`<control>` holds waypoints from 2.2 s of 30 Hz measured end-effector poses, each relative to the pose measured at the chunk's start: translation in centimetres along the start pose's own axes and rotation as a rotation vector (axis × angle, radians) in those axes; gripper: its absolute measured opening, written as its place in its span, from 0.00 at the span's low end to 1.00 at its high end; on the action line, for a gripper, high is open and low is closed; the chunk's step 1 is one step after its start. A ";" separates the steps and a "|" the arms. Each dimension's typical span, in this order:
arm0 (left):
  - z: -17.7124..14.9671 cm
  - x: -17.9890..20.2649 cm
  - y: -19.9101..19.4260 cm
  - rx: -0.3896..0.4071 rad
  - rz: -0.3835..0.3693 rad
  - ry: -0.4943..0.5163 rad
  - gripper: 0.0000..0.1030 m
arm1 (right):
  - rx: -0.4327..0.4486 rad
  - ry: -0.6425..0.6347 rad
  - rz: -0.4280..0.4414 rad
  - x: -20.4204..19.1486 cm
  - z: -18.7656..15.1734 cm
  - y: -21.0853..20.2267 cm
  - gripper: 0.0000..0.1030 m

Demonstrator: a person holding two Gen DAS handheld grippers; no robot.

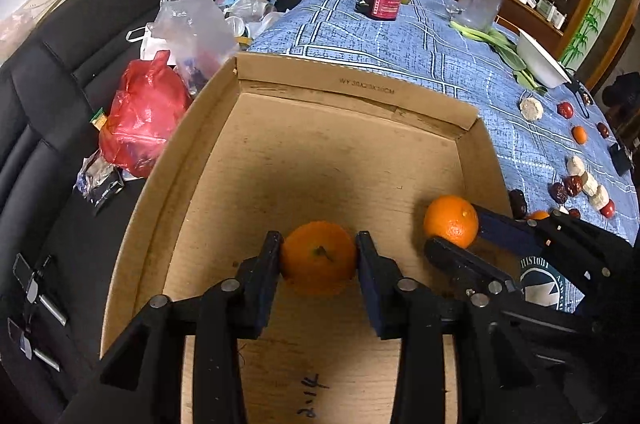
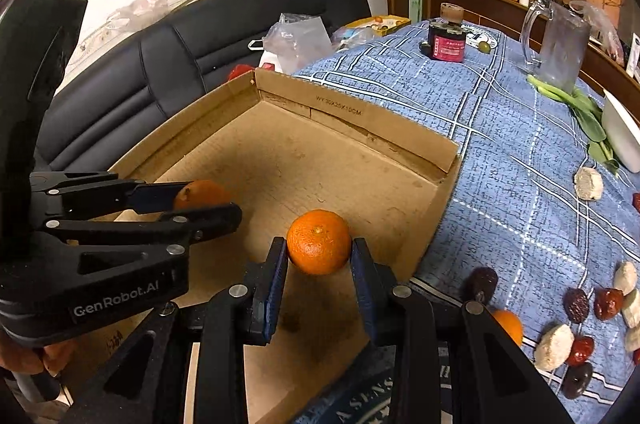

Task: Organize fruits
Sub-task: 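Carry both oranges into the cardboard box and open both tools to release, then grasp a mandarin orange with the left tool while the right tool grasps a dark plum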

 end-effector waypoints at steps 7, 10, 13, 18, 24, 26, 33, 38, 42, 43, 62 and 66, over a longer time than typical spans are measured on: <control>0.1 -0.5 -0.9 0.021 -0.008 -0.050 0.89 | 0.011 -0.007 0.030 -0.9 -0.4 -0.8 0.56; 0.2 -0.2 -1.8 0.046 0.006 -0.042 0.89 | 0.027 0.004 0.023 -1.0 -0.5 -2.2 0.56; 0.3 0.4 -3.4 0.098 0.024 -0.027 0.89 | 0.055 0.045 0.023 -0.3 -0.6 -4.1 0.57; 0.4 3.6 -6.0 0.173 0.010 0.028 0.89 | 0.117 0.098 -0.025 1.8 -1.6 -7.9 0.66; -0.4 8.3 -6.8 0.178 -0.043 0.088 0.88 | 0.148 0.126 -0.118 5.0 -3.9 -11.8 0.67; -0.9 9.8 -6.8 0.176 -0.061 0.100 0.88 | 0.150 0.133 -0.146 6.3 -4.9 -12.8 0.67; -2.9 15.6 -6.0 0.135 -0.156 0.152 0.88 | 0.140 0.207 -0.231 11.5 -9.1 -15.7 0.67; -4.3 18.2 -4.8 0.098 -0.183 0.177 0.88 | 0.145 0.246 -0.256 13.7 -10.9 -17.0 0.67; -5.5 18.5 -3.2 0.062 -0.164 0.200 0.88 | 0.140 0.262 -0.264 14.5 -11.5 -17.2 0.67; -5.7 18.4 -2.8 0.053 -0.164 0.197 0.88 | 0.133 0.264 -0.263 14.6 -11.7 -17.1 0.67; -3.4 19.3 -2.2 0.073 -0.149 0.223 0.88 | 0.084 0.230 -0.265 16.4 -10.6 -13.2 0.67; -2.9 19.7 -1.0 0.056 -0.124 0.238 0.88 | 0.055 0.215 -0.260 16.8 -10.1 -11.6 0.56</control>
Point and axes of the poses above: each gripper's, at about its wrist camera, not at the fingertips, and y roughly the way its jaws point, x to its right, z to its top, the point moved 9 cm from there along y, roughly the way its jaws point, and after that the axes turned 1 degree about x, right-handed, at the moved point
